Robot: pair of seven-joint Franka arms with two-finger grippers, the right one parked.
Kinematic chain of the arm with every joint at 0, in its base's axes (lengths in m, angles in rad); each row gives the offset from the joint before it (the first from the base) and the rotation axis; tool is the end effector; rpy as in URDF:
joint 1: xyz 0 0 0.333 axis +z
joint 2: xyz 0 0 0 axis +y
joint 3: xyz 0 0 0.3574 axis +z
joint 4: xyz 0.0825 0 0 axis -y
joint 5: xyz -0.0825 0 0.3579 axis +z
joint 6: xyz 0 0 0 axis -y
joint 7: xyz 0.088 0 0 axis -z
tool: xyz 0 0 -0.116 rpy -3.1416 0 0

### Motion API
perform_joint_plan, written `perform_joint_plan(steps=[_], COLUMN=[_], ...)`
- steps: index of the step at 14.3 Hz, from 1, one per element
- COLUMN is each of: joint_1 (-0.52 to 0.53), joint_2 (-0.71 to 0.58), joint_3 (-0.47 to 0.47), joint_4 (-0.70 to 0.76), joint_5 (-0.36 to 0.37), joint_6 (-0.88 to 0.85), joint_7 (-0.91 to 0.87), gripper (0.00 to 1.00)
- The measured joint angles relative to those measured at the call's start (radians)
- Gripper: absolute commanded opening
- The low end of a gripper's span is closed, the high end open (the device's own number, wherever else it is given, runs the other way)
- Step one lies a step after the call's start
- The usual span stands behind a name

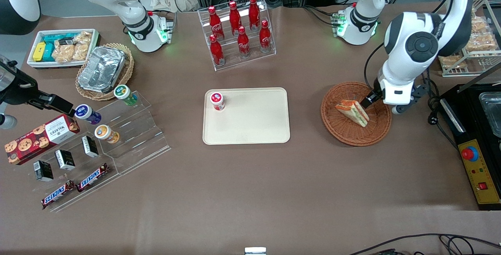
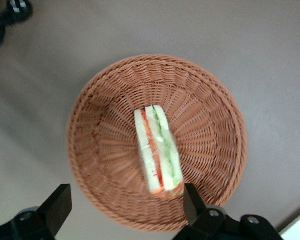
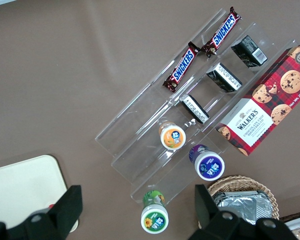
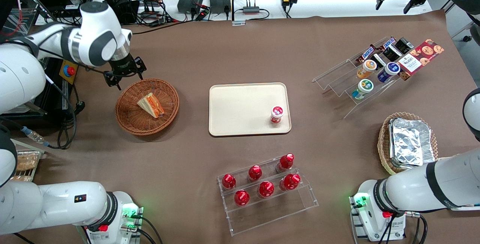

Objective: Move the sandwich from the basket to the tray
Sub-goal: 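Lower the open left gripper around the sandwich and close it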

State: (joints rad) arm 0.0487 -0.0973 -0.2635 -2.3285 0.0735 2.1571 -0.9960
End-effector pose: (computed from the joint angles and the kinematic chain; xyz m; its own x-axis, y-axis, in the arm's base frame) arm 0.4500 -0.0962 0.4188 0.7390 0.6732 0.0265 0.6714 -0.7326 -0.1119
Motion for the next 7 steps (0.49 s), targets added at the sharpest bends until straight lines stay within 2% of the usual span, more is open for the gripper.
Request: perform_joint_plan(steps=[3,7], joint_1=[-0.036,-0.046], joint_2=[0.026,0.079], joint_3=[0.033,0.035], joint_4=[-0.066,-0.084], joint_5=[0.0,0.0], joint_6=[0.115,0.206], joint_7=[-0.109,-0.198], gripper=[0.99,0.99])
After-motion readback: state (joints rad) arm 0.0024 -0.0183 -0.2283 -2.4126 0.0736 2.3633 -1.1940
